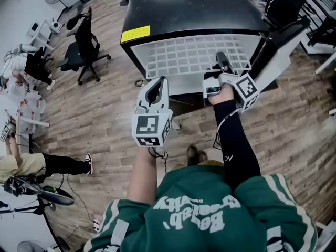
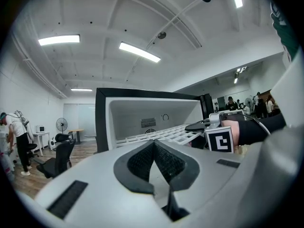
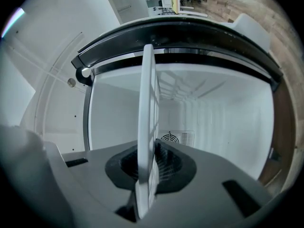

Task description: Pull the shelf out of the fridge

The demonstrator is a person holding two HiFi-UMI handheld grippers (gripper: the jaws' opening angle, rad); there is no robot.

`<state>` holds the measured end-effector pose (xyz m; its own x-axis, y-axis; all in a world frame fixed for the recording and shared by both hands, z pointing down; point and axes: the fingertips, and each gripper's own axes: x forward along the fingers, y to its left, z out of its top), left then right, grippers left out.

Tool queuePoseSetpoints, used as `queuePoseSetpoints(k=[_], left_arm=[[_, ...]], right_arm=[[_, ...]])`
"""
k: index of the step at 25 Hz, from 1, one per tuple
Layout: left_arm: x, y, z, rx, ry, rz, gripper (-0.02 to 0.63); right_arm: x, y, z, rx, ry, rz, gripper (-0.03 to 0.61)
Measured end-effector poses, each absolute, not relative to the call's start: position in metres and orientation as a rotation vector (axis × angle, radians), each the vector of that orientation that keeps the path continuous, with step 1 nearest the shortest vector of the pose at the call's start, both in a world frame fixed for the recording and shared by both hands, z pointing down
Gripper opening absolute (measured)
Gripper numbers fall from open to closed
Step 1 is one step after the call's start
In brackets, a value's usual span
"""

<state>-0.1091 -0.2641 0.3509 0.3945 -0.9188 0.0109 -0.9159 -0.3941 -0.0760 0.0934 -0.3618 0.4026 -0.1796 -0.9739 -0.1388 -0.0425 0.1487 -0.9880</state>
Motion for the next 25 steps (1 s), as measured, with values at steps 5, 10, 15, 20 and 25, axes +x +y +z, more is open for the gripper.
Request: queuePoseSetpoints(k=[5,10,15,20,25], left_arm=[[-0.103,-0.257,0.351,-2.565,1.705,-0.104,0.017],[-0.097,-0.250,0.348,-2.553,1.710,-0.114,0.017],[-0.094,-0.239,0.349,-2.525,1.738,-0.113,0.017],[-0.091,-0.225,0.352,-2.498,1.761,-0.100,0.017],[-0.089,-0.219,0.348,-2.472,1.781,-0.085,0.017]], right_arm=[[0.092,-0.360,0.402,-1.035,1.446,-1.229,0.040],[0.091,-0.357,0.401,-1.023,1.459,-1.253,0.040],[0.090,-0.353,0.402,-1.001,1.491,-1.263,0.040],[0.089,-0.347,0.406,-0.986,1.513,-1.278,0.040],[0.089,-0.346,0.404,-0.963,1.535,-1.292,0.040]])
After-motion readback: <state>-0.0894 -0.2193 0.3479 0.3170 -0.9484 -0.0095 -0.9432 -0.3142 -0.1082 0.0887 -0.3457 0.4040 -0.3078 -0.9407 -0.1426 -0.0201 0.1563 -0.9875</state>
